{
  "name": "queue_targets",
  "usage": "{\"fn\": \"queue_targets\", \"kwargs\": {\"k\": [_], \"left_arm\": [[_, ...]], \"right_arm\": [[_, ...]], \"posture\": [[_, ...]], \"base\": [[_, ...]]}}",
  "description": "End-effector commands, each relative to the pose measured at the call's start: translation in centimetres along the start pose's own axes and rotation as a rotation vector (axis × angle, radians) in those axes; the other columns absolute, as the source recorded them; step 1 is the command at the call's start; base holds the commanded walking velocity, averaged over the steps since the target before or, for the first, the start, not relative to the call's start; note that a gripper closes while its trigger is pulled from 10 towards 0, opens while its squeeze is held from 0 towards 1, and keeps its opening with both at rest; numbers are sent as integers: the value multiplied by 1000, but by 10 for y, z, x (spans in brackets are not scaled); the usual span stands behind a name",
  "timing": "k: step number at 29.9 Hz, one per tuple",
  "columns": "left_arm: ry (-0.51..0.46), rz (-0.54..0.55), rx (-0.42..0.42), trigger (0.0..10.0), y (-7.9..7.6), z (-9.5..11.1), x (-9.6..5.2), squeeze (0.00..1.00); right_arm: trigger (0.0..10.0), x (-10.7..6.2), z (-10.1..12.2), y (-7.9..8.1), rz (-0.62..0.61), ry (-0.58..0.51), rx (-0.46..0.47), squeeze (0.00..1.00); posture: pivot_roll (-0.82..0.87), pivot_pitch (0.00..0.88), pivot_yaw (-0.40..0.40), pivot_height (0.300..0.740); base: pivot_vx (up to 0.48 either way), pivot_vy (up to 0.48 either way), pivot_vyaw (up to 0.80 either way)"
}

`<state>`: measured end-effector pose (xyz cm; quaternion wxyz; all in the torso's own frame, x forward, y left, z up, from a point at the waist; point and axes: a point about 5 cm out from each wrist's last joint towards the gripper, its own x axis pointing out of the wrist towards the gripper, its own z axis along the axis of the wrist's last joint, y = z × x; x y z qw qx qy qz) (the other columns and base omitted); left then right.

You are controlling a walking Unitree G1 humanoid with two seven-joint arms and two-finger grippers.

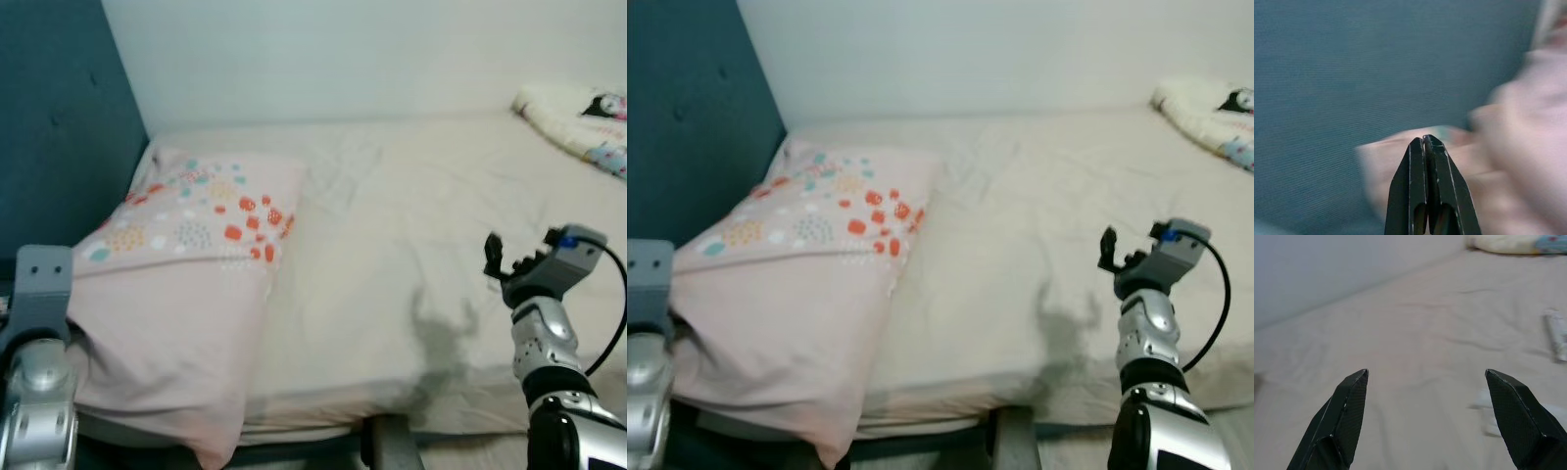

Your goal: Clean up the room

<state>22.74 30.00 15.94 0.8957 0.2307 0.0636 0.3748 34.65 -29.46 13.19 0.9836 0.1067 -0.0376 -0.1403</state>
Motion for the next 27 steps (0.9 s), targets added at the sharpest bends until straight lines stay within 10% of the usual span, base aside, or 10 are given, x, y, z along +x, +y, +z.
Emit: {"fn": "queue_targets", "kwargs": {"k": [1,7,14,15,16,17,19,20,27], "left_arm": [[26,25,-7,0,9,-2,-5,0],[140,-99,-67,0,-4,-17,-39,0],[62,-300,-244,0,-38,9,-46,0],[30,-364,-350,3804,-49,21,-46,0],[30,-364,-350,3804,-49,21,-46,0],[-10,-460,-441,10000,-61,35,-48,0],[0,-519,-566,10000,-71,43,-50,122],[118,-560,-816,10000,-80,40,-52,1000],[260,-522,-938,10000,-75,10,-52,1000]], "right_arm": [[10000,0,-6,7,23,33,3,0],[10000,2,-6,14,40,32,12,0],[10000,0,-11,15,41,47,17,0],[10000,-1,-12,16,40,50,17,0],[10000,-1,-12,16,40,50,17,0],[10000,-1,-14,17,40,51,19,0],[10000,-2,-15,17,40,52,19,0],[10000,-3,-17,18,40,52,20,0],[10000,-4,-18,14,32,54,19,0]], "posture": [[59,83,-23,540],[73,84,-18,540],[74,79,-15,540],[70,78,-11,540],[70,78,-11,540],[62,74,-4,540],[60,73,-3,540],[50,70,6,540],[53,74,5,540]], "base": [[0,0,0],[0,0,0],[0,0,0],[0,0,0],[0,0,0],[0,0,0],[0,0,0],[0,0,0],[0,0,0]]}}
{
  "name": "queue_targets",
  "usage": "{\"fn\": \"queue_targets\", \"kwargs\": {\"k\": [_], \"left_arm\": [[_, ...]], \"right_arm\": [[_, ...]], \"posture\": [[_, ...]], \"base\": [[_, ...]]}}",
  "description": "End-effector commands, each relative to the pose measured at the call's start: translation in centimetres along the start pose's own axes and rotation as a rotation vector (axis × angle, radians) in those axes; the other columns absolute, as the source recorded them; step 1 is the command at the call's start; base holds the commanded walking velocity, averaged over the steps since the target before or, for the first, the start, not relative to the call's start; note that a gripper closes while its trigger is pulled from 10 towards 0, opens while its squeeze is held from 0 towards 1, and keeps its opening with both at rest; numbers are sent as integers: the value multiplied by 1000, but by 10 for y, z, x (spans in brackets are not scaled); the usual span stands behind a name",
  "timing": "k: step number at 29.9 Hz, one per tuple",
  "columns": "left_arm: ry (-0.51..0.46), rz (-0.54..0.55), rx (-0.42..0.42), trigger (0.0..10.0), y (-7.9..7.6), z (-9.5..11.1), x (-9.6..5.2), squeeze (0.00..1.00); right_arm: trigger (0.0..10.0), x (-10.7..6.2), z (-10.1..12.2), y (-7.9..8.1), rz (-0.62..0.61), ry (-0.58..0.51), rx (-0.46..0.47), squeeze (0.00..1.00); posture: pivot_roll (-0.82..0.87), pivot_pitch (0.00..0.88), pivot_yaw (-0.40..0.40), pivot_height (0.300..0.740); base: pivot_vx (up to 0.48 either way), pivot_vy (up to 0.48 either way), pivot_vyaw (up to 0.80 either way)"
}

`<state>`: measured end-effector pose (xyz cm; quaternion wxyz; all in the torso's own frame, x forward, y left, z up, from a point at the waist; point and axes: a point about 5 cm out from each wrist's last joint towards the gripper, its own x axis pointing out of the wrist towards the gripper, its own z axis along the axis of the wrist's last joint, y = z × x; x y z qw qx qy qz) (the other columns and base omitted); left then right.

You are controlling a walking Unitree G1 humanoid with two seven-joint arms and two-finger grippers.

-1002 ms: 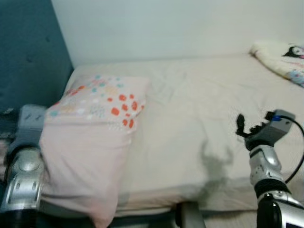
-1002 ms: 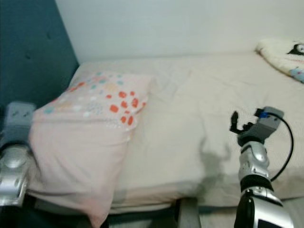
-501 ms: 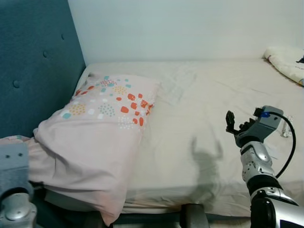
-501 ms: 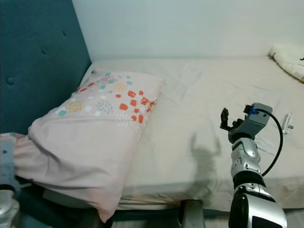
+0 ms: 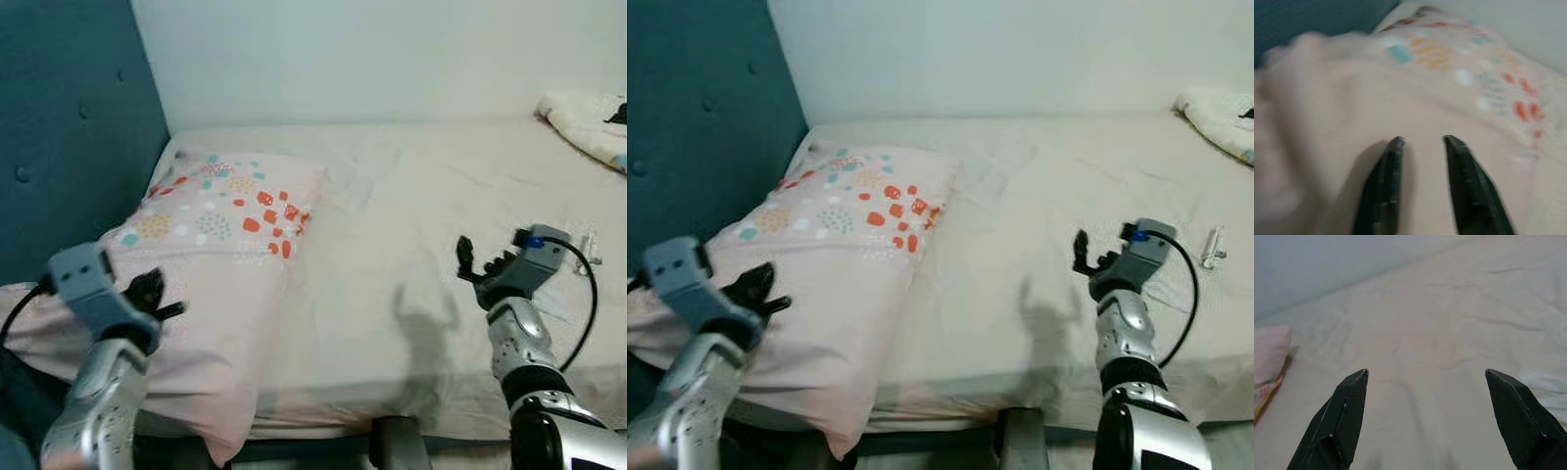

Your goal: Clean up the room

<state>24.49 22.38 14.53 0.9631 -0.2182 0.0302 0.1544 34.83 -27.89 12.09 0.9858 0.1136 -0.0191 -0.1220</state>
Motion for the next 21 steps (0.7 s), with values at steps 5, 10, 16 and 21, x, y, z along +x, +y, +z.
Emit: {"fn": "queue_targets", "kwargs": {"k": [5,10,16,21], "left_arm": [[98,118,-169,10000,22,-28,-9,1000],[145,201,-253,10000,38,-41,-21,1000],[231,121,-425,10000,44,-57,-49,1000],[297,-84,-590,10000,39,-61,-68,1000]], "right_arm": [[10000,-1,-4,0,-4,16,7,0],[10000,-1,-5,1,1,25,-1,0],[10000,-2,-6,0,3,34,-8,0],[10000,-2,-6,-1,1,40,-11,0]], "posture": [[55,82,4,540],[58,88,0,540],[65,98,0,540],[74,106,-3,540]], "base": [[0,0,0],[0,0,0],[0,0,0],[0,0,0]]}}
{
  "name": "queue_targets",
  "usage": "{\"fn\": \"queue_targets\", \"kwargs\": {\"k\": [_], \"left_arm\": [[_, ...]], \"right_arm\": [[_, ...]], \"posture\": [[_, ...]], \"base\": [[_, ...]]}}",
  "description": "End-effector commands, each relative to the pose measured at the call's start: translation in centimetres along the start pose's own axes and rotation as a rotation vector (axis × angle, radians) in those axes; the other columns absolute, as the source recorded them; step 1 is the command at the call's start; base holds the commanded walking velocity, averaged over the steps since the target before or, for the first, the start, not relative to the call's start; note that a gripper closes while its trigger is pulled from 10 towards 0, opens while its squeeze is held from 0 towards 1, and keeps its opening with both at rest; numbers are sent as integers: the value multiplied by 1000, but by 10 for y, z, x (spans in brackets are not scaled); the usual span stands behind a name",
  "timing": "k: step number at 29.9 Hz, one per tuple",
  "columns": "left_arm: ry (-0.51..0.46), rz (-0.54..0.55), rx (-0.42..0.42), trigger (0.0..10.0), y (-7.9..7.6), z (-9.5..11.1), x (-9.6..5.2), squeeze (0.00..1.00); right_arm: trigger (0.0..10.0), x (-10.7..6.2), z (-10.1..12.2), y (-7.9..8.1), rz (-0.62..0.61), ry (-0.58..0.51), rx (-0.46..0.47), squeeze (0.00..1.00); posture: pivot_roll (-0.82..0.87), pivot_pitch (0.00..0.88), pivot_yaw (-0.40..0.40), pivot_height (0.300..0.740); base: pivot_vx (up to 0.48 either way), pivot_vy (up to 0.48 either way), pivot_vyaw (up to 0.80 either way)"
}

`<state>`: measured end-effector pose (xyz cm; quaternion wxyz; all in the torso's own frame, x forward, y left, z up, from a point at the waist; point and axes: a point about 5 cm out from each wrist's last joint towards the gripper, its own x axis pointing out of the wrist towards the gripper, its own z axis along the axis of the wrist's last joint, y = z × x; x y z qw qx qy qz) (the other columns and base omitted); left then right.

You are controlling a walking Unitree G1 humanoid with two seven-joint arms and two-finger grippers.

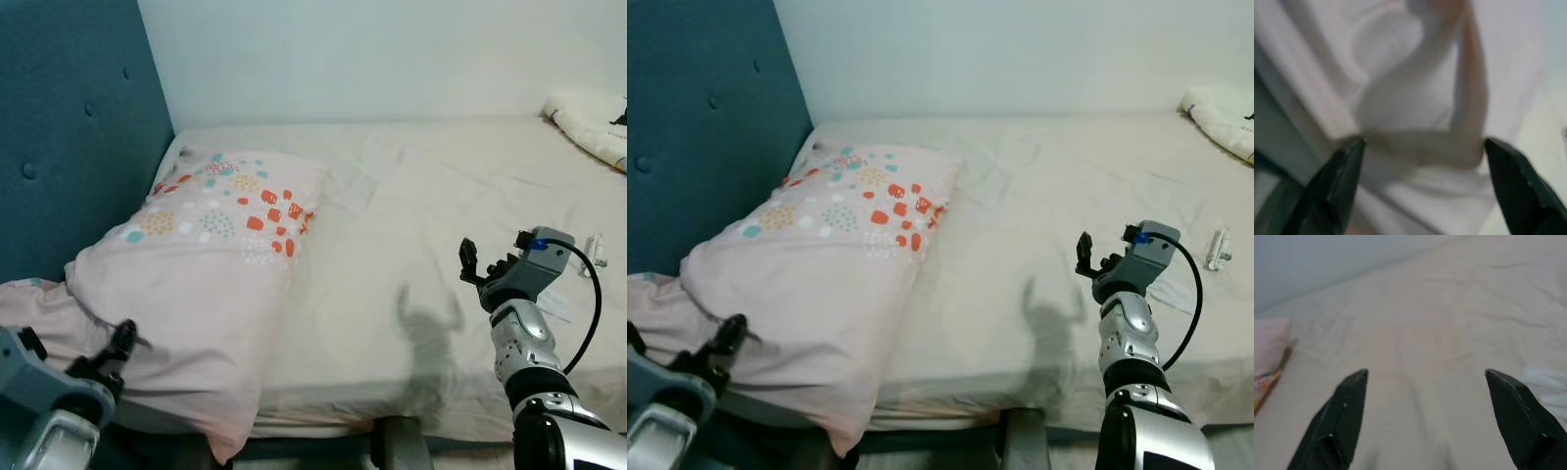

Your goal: Clean up the room

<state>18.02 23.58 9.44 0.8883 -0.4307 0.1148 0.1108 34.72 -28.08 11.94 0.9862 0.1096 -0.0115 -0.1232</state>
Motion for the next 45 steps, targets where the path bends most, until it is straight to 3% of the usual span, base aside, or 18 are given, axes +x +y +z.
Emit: {"fn": "queue_targets", "kwargs": {"k": [1,5,9,10,13,14,17,19,23,25,29,31,35,37,38,39,41,45], "left_arm": [[51,-59,-166,10000,-2,-27,-10,1000],[85,-135,-200,10000,-8,-37,-10,1000],[72,-203,-257,10000,-10,-40,0,961],[63,-226,-266,10000,-12,-41,6,0],[65,-226,-240,10000,-12,-43,16,0],[72,-152,-180,10000,-4,-46,24,0],[53,-69,-108,10000,7,-43,30,0],[9,45,-36,10000,24,-33,35,0],[-56,93,-27,10000,32,-19,37,0],[-137,166,36,10000,39,2,39,0],[-206,207,65,10000,43,18,41,0],[-231,190,52,10000,40,24,42,0],[-271,-69,-81,10000,5,34,53,0],[-268,-122,-97,10000,-2,34,55,0],[-237,-208,-125,10000,-13,30,57,0],[-237,-208,-125,10000,-13,30,57,0],[-145,-315,-127,10000,-29,13,67,0],[-91,-347,-93,10000,-40,-3,76,0]], "right_arm": [[10000,-1,-5,2,5,26,-1,0],[10000,-2,-7,3,7,32,-1,0],[10000,-2,-8,4,11,33,-1,0],[10000,-1,-7,4,14,33,-2,0],[10000,-1,-7,5,17,32,-2,0],[10000,-1,-6,5,20,32,-3,0],[10000,0,-5,5,22,29,-4,0],[10000,0,-5,5,23,28,-4,0],[10000,0,-5,5,21,28,-5,0],[10000,-1,-6,5,22,30,-3,0],[10000,-2,-8,6,22,33,-2,0],[10000,-2,-8,6,22,34,-1,0],[10000,-3,-9,5,20,38,1,0],[10000,-3,-9,5,19,38,1,0],[10000,-3,-10,5,19,38,2,0],[10000,-3,-10,5,19,38,2,0],[10000,-3,-10,5,17,40,2,0],[10000,-2,-9,5,17,35,2,0]], "posture": [[74,106,-3,540],[72,106,-3,540],[66,105,-8,540],[59,102,-11,540],[50,98,-17,540],[46,96,-15,540],[42,95,-14,540],[42,95,-15,540],[42,93,-12,540],[45,97,-11,540],[45,97,-11,540],[46,101,-10,540],[46,105,-13,540],[46,105,-13,540],[45,107,-11,540],[45,107,-11,540],[45,109,-14,540],[30,106,-6,540]], "base": [[0,0,0],[0,0,0],[0,0,0],[0,0,0],[0,0,0],[0,0,0],[0,0,0],[0,0,0],[0,0,0],[0,0,0],[0,0,0],[0,0,0],[0,0,0],[0,0,0],[0,0,0],[0,0,0],[0,0,0],[0,0,0]]}}
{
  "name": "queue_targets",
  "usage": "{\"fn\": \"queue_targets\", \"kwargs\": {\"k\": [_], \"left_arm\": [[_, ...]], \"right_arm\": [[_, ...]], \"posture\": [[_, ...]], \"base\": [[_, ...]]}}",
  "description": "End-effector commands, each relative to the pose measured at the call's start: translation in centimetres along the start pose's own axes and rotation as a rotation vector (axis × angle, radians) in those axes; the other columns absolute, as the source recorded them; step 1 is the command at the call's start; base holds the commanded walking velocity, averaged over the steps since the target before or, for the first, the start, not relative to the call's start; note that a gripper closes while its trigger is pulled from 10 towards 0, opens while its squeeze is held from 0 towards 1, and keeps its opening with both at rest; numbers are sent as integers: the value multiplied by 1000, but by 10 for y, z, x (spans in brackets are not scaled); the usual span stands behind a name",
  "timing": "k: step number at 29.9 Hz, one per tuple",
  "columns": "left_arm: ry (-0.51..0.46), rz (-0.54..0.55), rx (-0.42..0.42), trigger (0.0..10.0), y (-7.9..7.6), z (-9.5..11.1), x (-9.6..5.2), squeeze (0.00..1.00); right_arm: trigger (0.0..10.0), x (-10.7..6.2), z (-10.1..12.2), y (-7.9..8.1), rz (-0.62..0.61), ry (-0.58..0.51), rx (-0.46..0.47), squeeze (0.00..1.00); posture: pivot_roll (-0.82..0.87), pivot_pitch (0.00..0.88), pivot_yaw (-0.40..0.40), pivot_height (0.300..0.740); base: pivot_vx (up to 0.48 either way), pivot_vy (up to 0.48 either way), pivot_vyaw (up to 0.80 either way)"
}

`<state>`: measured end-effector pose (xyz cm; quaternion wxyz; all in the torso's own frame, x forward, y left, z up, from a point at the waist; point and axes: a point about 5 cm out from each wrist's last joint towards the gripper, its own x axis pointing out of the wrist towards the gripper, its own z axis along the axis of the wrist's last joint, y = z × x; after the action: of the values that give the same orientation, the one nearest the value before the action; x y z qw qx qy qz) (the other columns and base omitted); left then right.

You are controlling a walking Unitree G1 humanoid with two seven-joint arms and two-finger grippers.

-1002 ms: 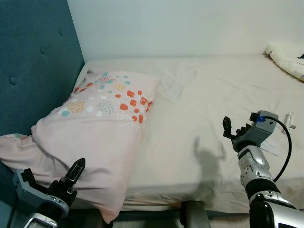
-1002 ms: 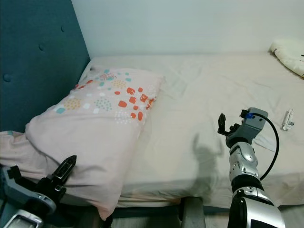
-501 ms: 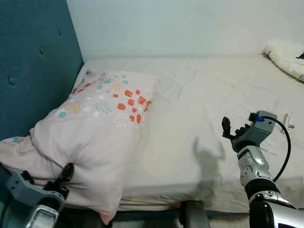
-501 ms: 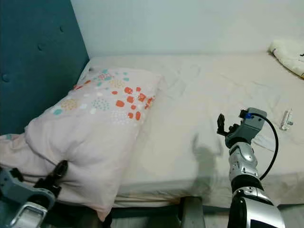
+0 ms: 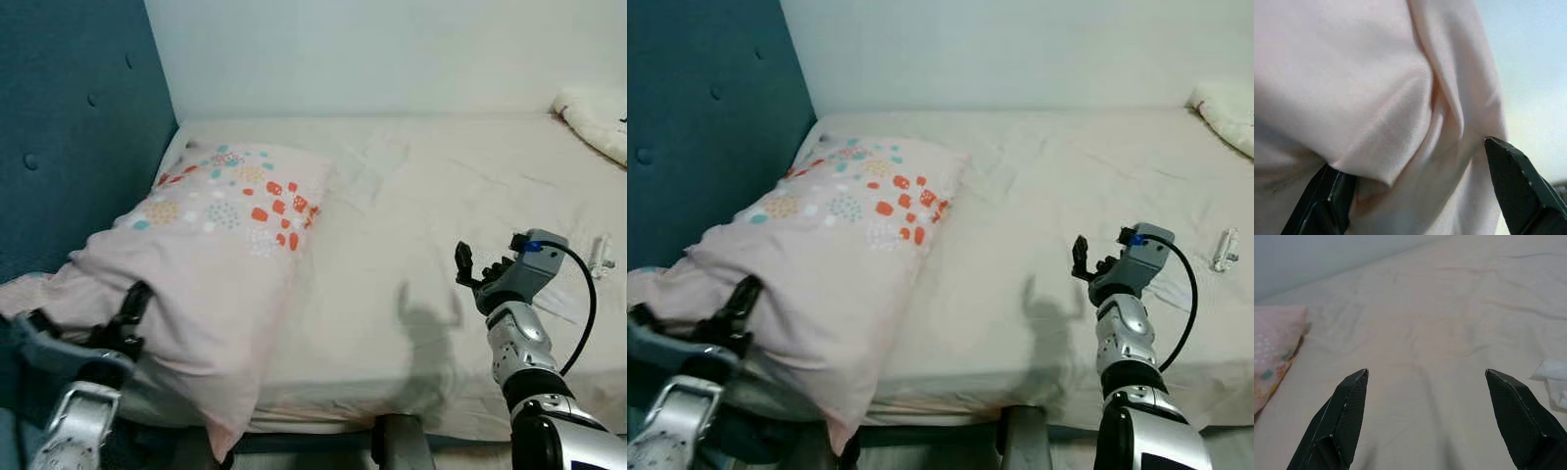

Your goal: Clean up the room

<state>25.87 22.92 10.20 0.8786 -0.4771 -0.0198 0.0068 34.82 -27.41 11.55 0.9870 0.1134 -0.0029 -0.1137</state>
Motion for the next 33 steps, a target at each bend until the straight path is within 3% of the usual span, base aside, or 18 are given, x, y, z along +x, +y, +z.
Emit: {"fn": "queue_targets", "kwargs": {"k": [1,4,13,14,16,17,24,33], "left_arm": [[53,-26,3,10000,-6,-15,7,0],[78,5,71,10000,-3,-24,12,0],[70,39,99,10000,-3,-27,18,0],[70,37,100,5725,-4,-29,19,0],[71,35,99,5725,-6,-30,20,0],[72,27,84,0,-7,-33,21,0],[86,7,57,0,-15,-39,16,0],[116,9,60,0,-8,-36,-11,0]], "right_arm": [[10000,-2,-3,-1,0,12,-2,0],[10000,-3,-2,-3,-7,6,-3,0],[10000,-4,-1,-9,-20,2,-7,0],[10000,-4,-1,-9,-21,1,-6,0],[10000,-3,0,-9,-21,0,-6,0],[10000,-3,0,-9,-20,0,-6,0],[10000,-4,-1,-9,-18,-1,-6,0],[10000,-5,-3,-9,-20,4,-3,0]], "posture": [[30,106,-6,540],[18,106,-3,540],[13,109,-4,540],[13,109,-4,540],[13,109,-4,540],[12,110,-4,540],[17,113,-1,540],[26,122,7,540]], "base": [[0,0,0],[0,0,0],[0,0,0],[0,0,0],[0,0,0],[0,0,0],[0,0,0],[0,0,0]]}}
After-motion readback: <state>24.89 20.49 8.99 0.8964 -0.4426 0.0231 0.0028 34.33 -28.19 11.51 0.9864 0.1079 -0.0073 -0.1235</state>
